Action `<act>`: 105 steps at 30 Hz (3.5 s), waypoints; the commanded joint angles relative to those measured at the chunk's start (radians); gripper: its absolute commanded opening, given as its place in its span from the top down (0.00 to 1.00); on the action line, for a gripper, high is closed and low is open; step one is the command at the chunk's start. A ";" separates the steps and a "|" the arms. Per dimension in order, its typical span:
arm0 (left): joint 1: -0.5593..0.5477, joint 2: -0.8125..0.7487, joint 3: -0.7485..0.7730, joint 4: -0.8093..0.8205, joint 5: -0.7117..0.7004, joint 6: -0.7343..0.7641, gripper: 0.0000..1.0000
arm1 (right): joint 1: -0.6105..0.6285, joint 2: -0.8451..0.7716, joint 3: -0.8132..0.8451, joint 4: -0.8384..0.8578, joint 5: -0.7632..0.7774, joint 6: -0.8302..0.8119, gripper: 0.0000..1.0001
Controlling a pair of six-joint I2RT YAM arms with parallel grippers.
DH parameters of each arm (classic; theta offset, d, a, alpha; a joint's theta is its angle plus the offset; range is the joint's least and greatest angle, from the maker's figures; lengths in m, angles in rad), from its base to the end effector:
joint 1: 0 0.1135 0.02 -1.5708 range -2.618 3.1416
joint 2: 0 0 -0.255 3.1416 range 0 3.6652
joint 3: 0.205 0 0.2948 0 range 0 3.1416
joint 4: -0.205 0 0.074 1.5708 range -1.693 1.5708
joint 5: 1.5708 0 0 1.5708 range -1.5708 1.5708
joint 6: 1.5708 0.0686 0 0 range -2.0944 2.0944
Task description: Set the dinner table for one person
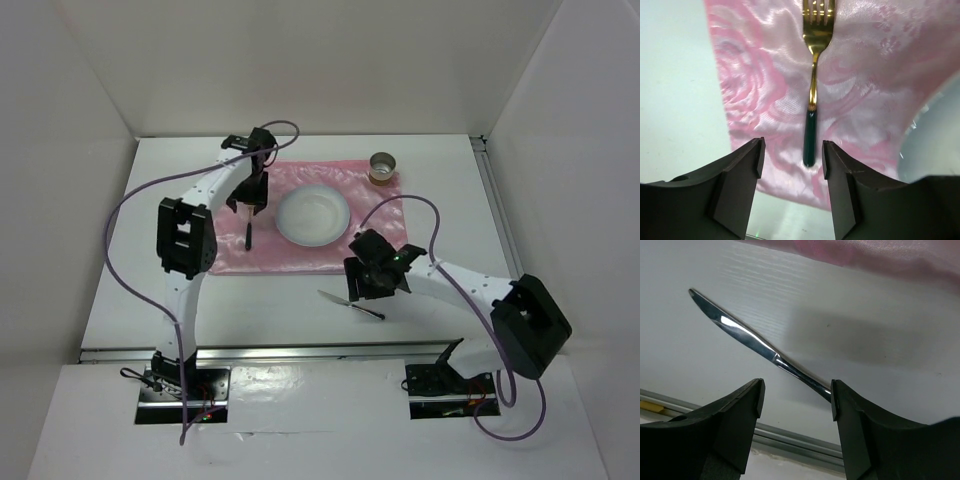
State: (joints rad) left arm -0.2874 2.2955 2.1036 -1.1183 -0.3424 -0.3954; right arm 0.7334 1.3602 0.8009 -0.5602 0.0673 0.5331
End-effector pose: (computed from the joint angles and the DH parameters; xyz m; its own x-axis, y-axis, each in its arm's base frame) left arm 0.5048 -0.1252 0.1743 -0.9260 -0.1046 -0.3627 -0.1870 0.9617 0.2001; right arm 0.2299 0.2009 0.1324 -0.9041 -0.1321 -0.4064 -0.2167 0.9614 0.1695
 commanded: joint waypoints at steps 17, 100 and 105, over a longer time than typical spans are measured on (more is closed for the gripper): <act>0.001 -0.442 -0.159 0.089 0.062 -0.118 0.33 | 0.067 0.260 0.032 0.046 -0.130 -0.122 0.34; -0.018 -0.610 -0.209 0.114 0.088 -0.118 0.33 | 0.432 0.311 0.207 0.098 0.097 -0.311 0.99; -0.018 -0.620 -0.209 0.114 0.088 -0.118 0.33 | 0.432 0.189 0.172 0.097 0.124 -0.311 0.99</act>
State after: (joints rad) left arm -0.3027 1.7214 1.8957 -1.0187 -0.2558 -0.5045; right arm 1.1618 1.6302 0.9676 -0.4953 0.1528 0.2394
